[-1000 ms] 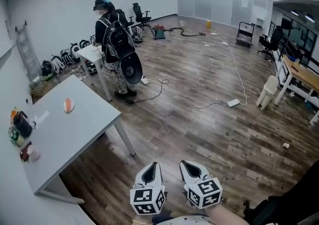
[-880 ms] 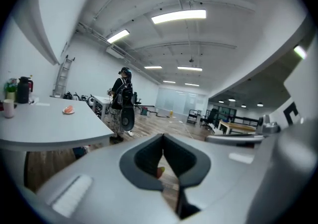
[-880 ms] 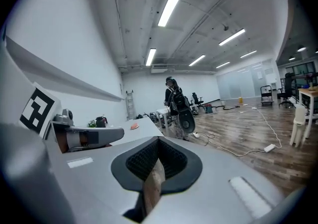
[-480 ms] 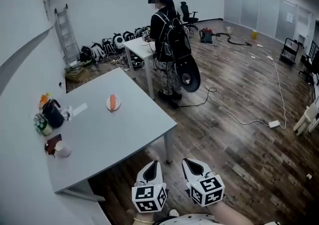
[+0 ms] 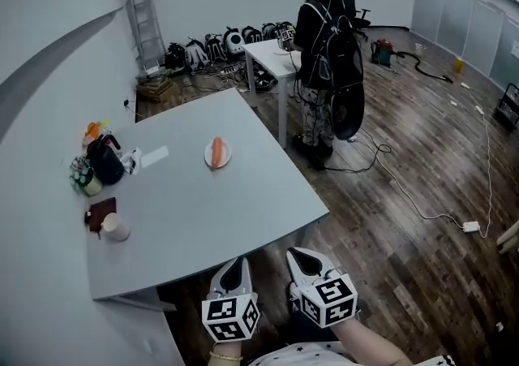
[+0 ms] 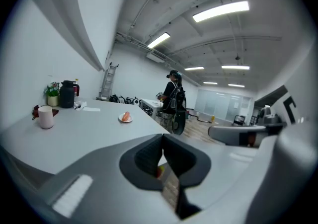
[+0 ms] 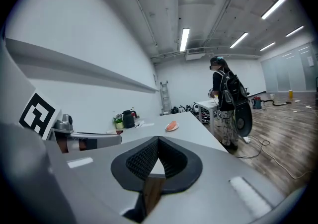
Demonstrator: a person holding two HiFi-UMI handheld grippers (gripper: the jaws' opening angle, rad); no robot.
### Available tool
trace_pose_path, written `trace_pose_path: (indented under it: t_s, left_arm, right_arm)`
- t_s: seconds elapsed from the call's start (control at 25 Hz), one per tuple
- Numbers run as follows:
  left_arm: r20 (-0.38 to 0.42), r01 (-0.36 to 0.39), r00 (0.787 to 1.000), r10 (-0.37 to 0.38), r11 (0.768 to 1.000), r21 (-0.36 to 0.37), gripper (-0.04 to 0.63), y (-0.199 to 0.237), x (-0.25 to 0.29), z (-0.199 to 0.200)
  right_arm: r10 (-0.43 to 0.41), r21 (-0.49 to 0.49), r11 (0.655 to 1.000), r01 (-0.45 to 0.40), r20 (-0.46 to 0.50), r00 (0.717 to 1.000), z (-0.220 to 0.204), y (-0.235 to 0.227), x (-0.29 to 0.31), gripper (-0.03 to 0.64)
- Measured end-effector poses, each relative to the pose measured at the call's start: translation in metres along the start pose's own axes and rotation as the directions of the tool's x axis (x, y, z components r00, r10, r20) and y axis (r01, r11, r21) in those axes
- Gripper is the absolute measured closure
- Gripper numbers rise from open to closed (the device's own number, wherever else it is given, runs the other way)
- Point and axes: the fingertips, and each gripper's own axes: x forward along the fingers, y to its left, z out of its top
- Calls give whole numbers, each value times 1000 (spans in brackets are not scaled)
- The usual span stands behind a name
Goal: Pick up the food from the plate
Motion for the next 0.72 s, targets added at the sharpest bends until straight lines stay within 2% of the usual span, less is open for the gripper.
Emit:
trace_pose_path:
  t_s: [0.2, 0.4, 0.56, 0.72]
  left_arm:
    - [-2, -94, 996, 94, 994, -64, 588, 42, 56, 20]
    - [6, -144, 989, 146, 981, -131, 588, 69, 126, 51]
    - [8, -169, 985, 172, 976, -140, 588, 86, 178, 67]
    - [-12, -219, 976, 219, 969, -113, 588, 106, 219, 75]
  right_arm:
    - [77, -38, 996, -78, -26, 997, 26, -24, 77, 618]
    - [158, -83, 983, -164, -71, 985, 58, -56, 153, 618]
    - [217, -99, 969, -226, -96, 971, 72, -78, 207, 618]
    - [262, -100, 957, -274, -114, 958, 77, -92, 250, 618]
